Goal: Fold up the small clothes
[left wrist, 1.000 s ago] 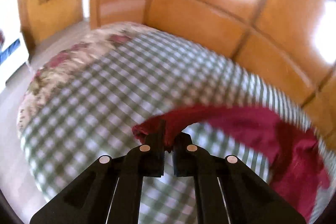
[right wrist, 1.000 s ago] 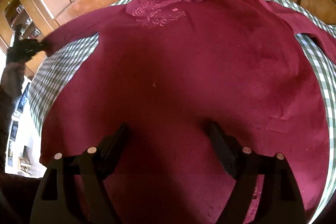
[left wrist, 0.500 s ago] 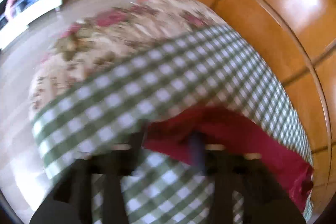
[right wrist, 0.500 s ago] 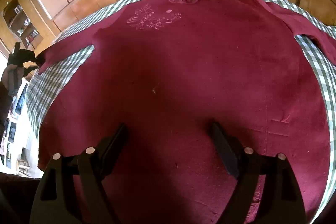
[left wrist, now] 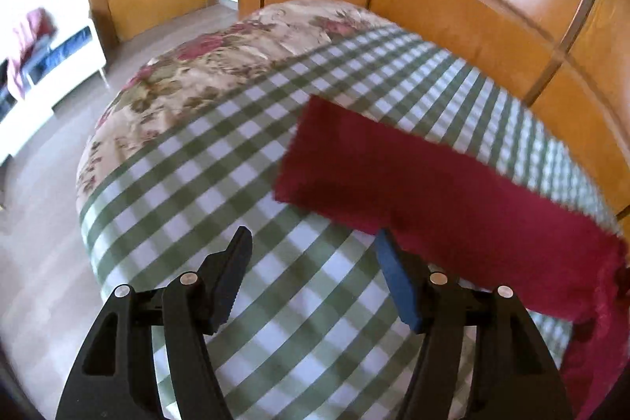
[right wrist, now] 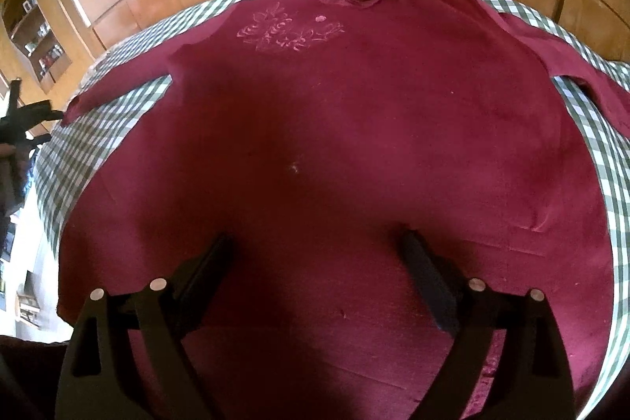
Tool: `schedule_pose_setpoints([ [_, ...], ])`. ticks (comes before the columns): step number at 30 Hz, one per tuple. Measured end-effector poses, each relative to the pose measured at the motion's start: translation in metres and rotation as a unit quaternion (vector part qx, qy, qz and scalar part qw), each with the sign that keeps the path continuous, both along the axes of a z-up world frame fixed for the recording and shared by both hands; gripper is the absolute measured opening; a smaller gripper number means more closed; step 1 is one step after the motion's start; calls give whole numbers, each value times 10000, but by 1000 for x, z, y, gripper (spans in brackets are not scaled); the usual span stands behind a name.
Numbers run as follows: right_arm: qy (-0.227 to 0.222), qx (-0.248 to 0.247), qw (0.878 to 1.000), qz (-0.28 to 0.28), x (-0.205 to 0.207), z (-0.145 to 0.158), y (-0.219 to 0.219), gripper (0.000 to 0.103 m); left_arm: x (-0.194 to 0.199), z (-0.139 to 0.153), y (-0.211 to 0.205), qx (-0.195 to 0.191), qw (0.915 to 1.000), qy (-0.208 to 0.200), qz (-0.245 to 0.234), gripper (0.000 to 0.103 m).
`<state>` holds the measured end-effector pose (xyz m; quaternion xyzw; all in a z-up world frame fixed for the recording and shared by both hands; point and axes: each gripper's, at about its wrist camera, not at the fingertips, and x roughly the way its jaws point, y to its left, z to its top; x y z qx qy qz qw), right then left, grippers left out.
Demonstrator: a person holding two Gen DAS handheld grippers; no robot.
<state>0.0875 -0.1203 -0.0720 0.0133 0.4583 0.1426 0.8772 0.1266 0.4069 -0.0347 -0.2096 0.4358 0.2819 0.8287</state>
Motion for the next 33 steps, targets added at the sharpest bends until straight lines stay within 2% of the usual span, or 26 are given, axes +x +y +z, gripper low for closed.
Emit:
schedule_pose_setpoints([
  [2, -6, -26, 10000, -4, -1, 0, 1, 90, 15, -20, 9, -79, 9983, 493, 308, 64],
  [6, -24, 14, 10000, -9, -4, 1, -2, 90, 24, -13, 1, 146, 9967, 543, 582, 60],
  [9, 42, 304, 9995, -30, -4, 8, -12, 86, 17, 9, -33, 82, 9996, -100, 238, 61],
  [11, 26, 703, 9973, -226, -3, 21, -34, 76, 13, 23, -68, -35, 9988, -446, -202, 65],
  [13, -146, 1002, 9930, -613, -3, 35, -68, 72, 10, 31, -109, -214, 9941, -766, -731, 65],
  [15, -250, 1291, 9851, -1111, -2, 43, -109, 70, 7, 36, -162, -321, 9860, -919, -1350, 65],
  [18, -300, 1804, 9601, -2116, 2, 43, -190, 63, 3, 31, -240, -486, 9688, -999, -2214, 65],
  [20, -298, 2032, 9362, -2854, 5, 36, -247, 57, -2, 25, -290, -444, 9559, -1015, -2720, 65],
  [22, -252, 2256, 9102, -3465, 13, 28, -301, 55, -5, 18, -327, -335, 9435, -967, -3152, 65],
  [24, -255, 2340, 8885, -3939, 22, 22, -341, 52, -8, 7, -361, -92, 9324, -823, -3517, 65],
  [25, -240, 2441, 8738, -4198, 30, 18, -365, 51, -9, 1, -376, 18, 9268, -683, -3693, 65],
  [27, -217, 2540, 8550, -4516, 43, 14, -396, 50, -9, -10, -390, 51, 9223, -500, -3832, 65],
  [28, -203, 2586, 8437, -4699, 52, 12, -414, 48, -8, -14, -395, 102, 9226, -418, -3833, 65],
  [29, -205, 2621, 8374, -4792, 59, 11, -425, 48, -8, -19, -396, 164, 9228, -352, -3834, 67],
  [33, -183, 2584, 8239, -5040, 96, 11, -457, 47, -4, -25, -393, 131, 9251, -428, -3771, 74],
])
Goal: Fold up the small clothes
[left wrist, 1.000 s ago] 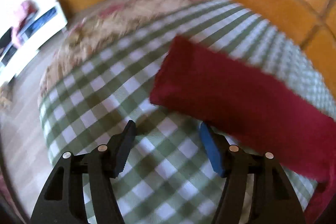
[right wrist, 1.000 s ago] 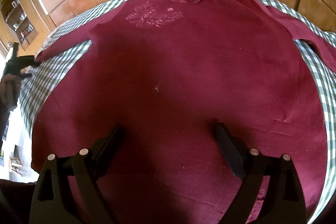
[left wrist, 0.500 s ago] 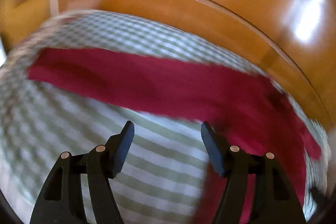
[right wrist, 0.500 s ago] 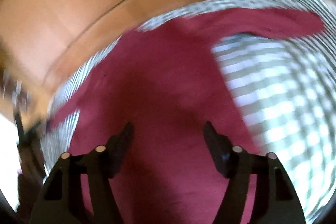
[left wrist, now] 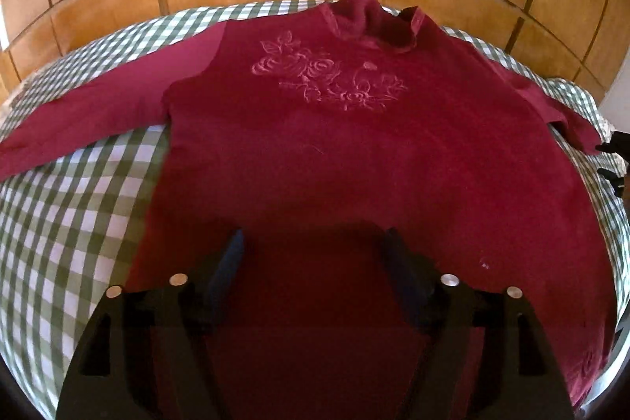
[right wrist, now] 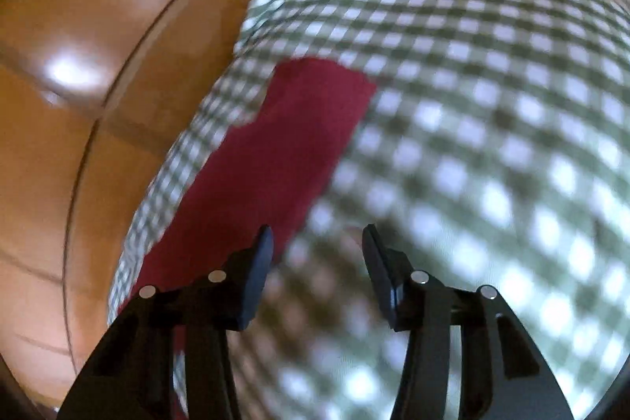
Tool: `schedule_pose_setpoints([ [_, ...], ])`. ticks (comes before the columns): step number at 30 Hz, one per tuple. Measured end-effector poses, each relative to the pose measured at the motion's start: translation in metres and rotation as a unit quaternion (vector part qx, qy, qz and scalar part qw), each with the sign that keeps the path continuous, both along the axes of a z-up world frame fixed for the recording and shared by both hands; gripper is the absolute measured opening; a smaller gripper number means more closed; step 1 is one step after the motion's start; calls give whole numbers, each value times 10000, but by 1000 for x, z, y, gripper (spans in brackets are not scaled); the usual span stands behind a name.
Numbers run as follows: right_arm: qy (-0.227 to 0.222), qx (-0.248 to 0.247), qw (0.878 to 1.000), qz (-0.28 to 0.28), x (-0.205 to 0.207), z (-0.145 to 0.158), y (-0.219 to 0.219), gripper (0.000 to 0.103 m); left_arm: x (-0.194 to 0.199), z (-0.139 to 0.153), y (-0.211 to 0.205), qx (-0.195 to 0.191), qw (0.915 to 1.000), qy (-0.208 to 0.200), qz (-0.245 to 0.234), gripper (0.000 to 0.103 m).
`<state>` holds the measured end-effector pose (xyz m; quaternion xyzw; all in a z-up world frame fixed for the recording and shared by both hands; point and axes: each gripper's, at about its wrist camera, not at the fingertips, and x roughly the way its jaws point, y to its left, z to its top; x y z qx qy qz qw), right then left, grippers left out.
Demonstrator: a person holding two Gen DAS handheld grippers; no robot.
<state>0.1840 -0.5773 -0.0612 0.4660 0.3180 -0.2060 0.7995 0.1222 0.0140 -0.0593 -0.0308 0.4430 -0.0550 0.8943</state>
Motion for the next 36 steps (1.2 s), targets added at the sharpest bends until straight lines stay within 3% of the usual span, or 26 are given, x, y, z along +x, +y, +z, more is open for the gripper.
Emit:
schedule_pose_setpoints([
  [4, 95, -36, 9999, -96, 20, -7, -29, 42, -1, -3, 0, 18, 10000, -1, 60, 79],
  [6, 315, -299, 9990, 79, 31, -1, -31, 7, 0, -3, -2, 57, 10000, -6, 69, 81],
  [8, 232, -741, 9969, 154, 30, 14, -30, 7, 0, -4, -2, 92, 9999, -9, 72, 82],
  [11, -250, -1615, 9866, -10, 8, 57, -29, 6, 4, -5, -2, 108, 9999, -10, 69, 83],
  [13, -84, -2054, 9782, -278, -1, 63, -37, 6, 5, -6, -2, 116, 9999, -6, 55, 85],
  [16, 490, -1552, 9865, -189, 5, 29, -58, 6, 5, -6, -2, 99, 9999, 4, 40, 86],
  [18, 711, -1394, 9876, -111, 7, 12, -59, 10, 5, -6, -1, 73, 10000, 25, 28, 86],
  [20, 758, -1280, 9887, -172, 0, 1, -53, 35, 5, -3, 2, -28, 10000, 79, 22, 86],
  [21, 713, -1246, 9895, -169, -4, 1, -51, 43, 3, 0, 4, -100, 9999, 100, 35, 86],
  [24, 565, -1268, 9903, 84, -21, 8, -30, 55, -7, 9, 14, -183, 9997, 79, 150, 86],
  [26, 415, -1232, 9901, 528, -33, 14, -5, 61, -16, 15, 26, -291, 9991, 53, 317, 86],
  [30, 109, -1000, 9790, 1774, -51, 18, 60, 61, -38, 23, 53, -372, 9974, 73, 607, 86],
  [33, -110, -852, 9534, 2892, -74, 22, 125, 60, -57, 26, 72, -345, 9964, 93, 773, 86],
  [36, -193, -667, 9172, 3922, -107, 19, 194, 58, -78, 27, 91, -411, 9955, 164, 836, 86],
])
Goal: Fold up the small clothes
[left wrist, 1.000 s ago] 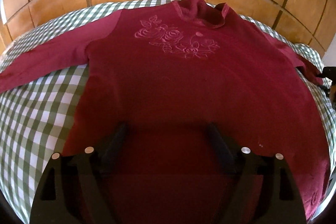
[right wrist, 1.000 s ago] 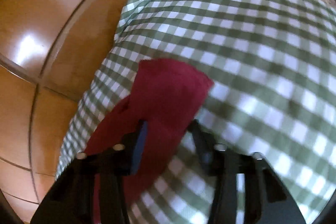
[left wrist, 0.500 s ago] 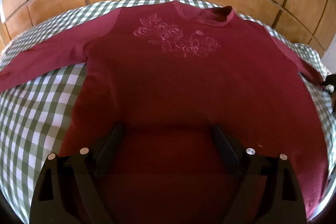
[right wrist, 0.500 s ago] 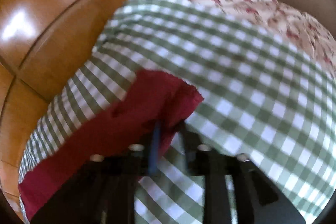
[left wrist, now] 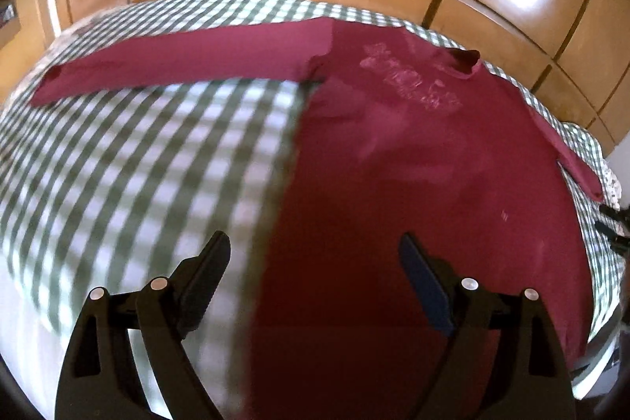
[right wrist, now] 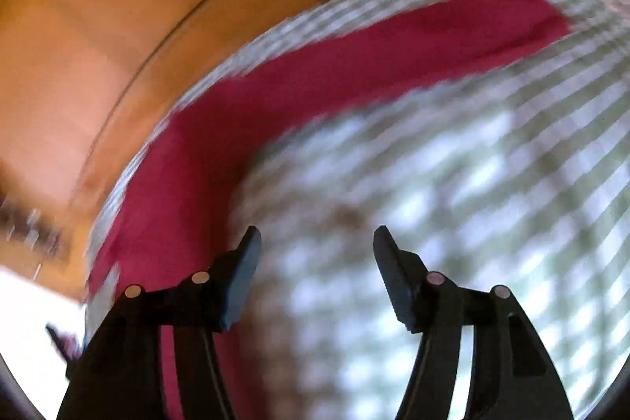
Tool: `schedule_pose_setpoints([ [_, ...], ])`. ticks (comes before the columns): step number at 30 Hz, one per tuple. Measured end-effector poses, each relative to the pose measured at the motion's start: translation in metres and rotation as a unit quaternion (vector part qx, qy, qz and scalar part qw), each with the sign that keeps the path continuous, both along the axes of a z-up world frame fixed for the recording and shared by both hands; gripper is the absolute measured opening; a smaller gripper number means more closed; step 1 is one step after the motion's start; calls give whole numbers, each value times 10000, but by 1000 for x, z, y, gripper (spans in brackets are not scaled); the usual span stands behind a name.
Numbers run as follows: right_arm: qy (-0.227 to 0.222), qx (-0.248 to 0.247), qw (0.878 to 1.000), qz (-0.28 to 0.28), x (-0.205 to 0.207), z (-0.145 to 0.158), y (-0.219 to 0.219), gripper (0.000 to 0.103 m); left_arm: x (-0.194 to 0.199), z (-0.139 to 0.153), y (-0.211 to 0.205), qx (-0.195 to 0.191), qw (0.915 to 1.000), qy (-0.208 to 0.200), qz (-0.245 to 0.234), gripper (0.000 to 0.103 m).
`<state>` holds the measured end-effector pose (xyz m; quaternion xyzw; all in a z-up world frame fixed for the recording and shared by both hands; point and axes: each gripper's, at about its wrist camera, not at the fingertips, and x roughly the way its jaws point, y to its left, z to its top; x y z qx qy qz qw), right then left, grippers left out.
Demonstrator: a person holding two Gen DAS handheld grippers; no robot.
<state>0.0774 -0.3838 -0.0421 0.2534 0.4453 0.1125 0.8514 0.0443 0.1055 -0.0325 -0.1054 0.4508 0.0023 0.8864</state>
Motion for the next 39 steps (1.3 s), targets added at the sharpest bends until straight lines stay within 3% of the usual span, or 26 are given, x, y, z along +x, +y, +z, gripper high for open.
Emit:
schedule_pose_setpoints([
  [2, 81, -94, 9991, 414, -19, -5, 30, 55, -15, -2, 9, -49, 10000, 31, -40, 83],
  [7, 389, -735, 9924, 909, -71, -27, 85, 48, -45, -16, 17, -477, 9982, 181, -330, 57],
  [9, 403, -1027, 9903, 851, -82, -29, 94, 31, -50, -17, 14, -570, 9971, 170, -482, 33],
  [10, 457, -1022, 9900, 863, -85, -28, 97, 6, -50, -16, 12, -649, 9960, 192, -590, 9],
  [11, 387, -1085, 9900, 819, -88, -23, 98, 7, -50, -13, 10, -634, 9958, 173, -644, 6],
  [16, -99, -1226, 9892, 802, -102, 12, 88, 7, -59, 4, 11, -501, 9950, -2, -866, 5],
  [21, 494, -1497, 9837, 860, -110, -27, 91, 8, -69, -16, 12, -280, 9945, 450, -903, 5],
  [22, 660, -1378, 9856, 730, -109, -37, 87, 9, -69, -13, 12, -255, 9948, 435, -882, 10],
  [24, 640, -1121, 9897, 623, -106, -37, 80, 12, -68, 3, 12, -175, 9963, 232, -812, 29],
  [25, 585, -1057, 9912, 535, -106, -33, 76, 22, -69, 8, 13, -154, 9968, 125, -779, 47],
  [26, 539, -1030, 9921, 471, -105, -30, 72, 39, -66, 19, 13, -142, 9973, -127, -715, 59],
  [28, 382, -982, 9942, 195, -102, -19, 56, 53, -55, 30, 9, -168, 9967, -346, -716, 60],
  [32, 243, -583, 9965, -553, -92, -10, 10, 56, -15, 37, -20, -231, 9944, -544, -873, 60],
  [35, 240, -236, 9917, -1244, -71, -11, -21, 56, 7, 29, -53, -216, 9931, -505, -1037, 60],
  [39, 180, 93, 9796, -2000, -41, -15, -73, 47, 26, 15, -89, -61, 9919, -310, -1233, 61],
])
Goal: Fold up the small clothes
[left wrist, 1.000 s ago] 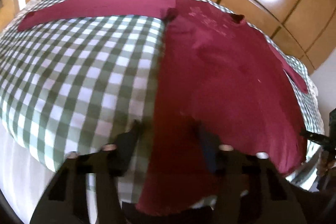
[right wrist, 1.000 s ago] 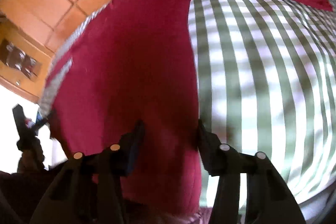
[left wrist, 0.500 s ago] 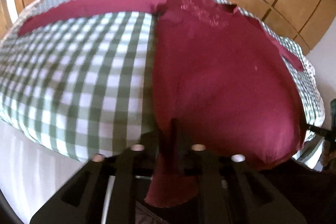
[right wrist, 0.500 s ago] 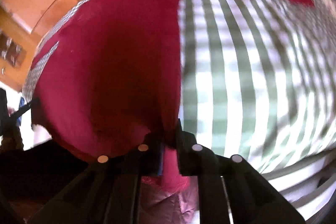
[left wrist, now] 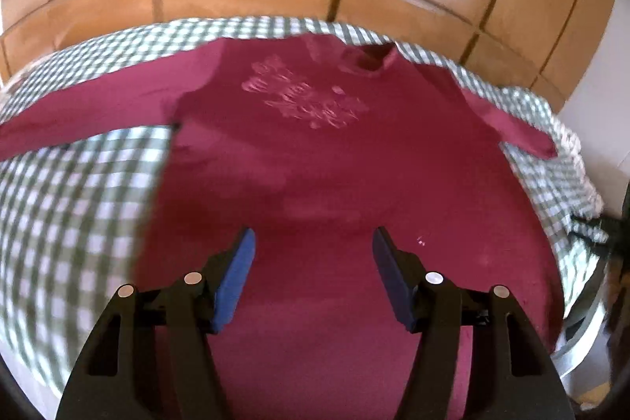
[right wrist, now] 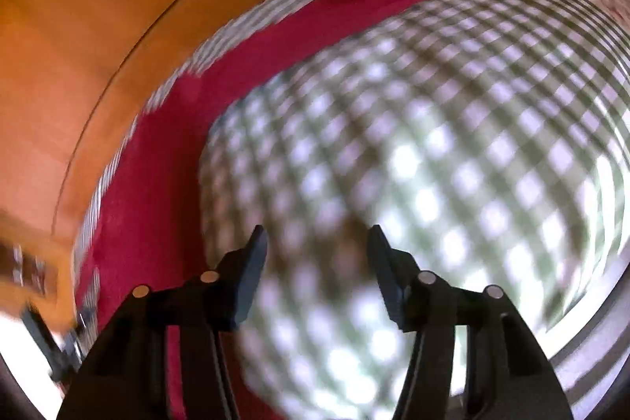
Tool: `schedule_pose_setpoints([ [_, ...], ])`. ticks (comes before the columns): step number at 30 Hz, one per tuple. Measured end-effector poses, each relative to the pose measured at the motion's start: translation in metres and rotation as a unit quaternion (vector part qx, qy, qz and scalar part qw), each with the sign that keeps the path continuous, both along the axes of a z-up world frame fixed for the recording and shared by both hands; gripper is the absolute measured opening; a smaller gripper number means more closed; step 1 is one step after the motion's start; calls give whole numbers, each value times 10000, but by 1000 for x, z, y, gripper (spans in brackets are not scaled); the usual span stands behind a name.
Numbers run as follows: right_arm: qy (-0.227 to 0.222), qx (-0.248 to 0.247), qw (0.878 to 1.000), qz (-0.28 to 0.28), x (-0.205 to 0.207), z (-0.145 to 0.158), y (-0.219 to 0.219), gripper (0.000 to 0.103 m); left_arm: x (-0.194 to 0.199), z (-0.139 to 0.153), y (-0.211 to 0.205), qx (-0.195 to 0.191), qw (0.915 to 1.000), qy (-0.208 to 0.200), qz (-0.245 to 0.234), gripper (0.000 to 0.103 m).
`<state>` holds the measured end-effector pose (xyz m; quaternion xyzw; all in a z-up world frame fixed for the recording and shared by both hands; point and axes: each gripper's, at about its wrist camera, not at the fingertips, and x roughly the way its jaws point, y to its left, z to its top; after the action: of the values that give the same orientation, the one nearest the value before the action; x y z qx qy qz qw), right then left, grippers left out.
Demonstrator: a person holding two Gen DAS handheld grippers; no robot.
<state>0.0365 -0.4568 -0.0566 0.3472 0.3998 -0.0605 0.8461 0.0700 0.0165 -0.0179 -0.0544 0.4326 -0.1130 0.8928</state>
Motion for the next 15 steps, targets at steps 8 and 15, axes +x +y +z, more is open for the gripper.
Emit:
schedule_pose_setpoints([
  [8, -163, 633, 9857, -1556, 86, -5, -110, 41, 5, -31, -10, 184, 9993, 319, -49, 70],
  [15, -34, 761, 9716, -2239, 133, -17, -169, 40, 10, -36, -21, 369, 9986, 374, -59, 82],
])
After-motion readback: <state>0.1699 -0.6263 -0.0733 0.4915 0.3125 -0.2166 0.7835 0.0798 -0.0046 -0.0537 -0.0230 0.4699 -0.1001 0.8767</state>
